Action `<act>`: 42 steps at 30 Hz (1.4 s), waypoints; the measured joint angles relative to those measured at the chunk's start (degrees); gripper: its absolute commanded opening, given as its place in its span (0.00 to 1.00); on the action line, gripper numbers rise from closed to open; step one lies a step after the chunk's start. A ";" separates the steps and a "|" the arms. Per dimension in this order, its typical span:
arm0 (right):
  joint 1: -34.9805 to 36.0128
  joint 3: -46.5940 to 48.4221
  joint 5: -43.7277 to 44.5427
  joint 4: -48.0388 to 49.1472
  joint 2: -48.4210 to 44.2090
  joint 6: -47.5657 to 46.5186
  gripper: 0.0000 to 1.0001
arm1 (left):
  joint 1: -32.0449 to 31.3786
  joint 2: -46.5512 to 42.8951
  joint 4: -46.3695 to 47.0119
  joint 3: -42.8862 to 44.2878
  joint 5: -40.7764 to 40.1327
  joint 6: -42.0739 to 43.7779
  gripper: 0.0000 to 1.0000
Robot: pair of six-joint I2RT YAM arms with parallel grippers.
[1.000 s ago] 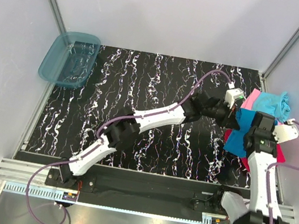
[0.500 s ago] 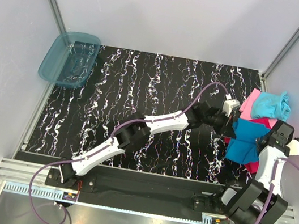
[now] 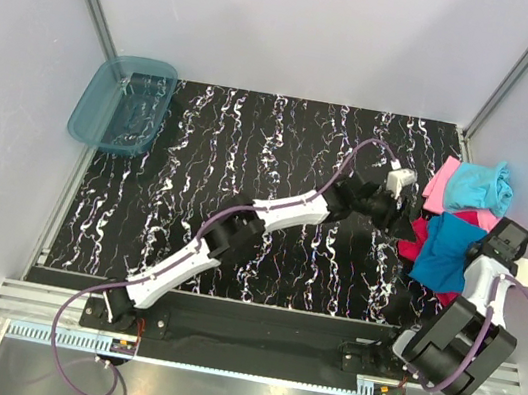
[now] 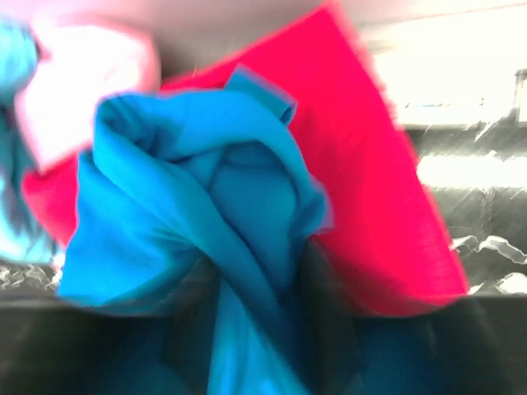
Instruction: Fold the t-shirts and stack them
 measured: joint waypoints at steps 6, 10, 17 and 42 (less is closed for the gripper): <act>-1.55 0.02 3.80 3.02 0.31 -0.28 0.83 | 3.76 0.00 -0.74 -5.16 0.04 0.13 0.90; -1.55 0.72 3.37 3.43 0.26 -0.87 0.85 | 4.94 -0.15 0.13 -7.87 0.26 0.11 0.90; -0.20 2.14 2.34 3.96 -1.60 -2.21 0.88 | 4.17 -3.69 0.17 -12.50 0.22 0.79 0.90; 45.88 16.41 -3.56 14.29 15.30 -12.02 0.85 | 29.42 -52.00 3.06 -57.70 -24.48 6.62 0.99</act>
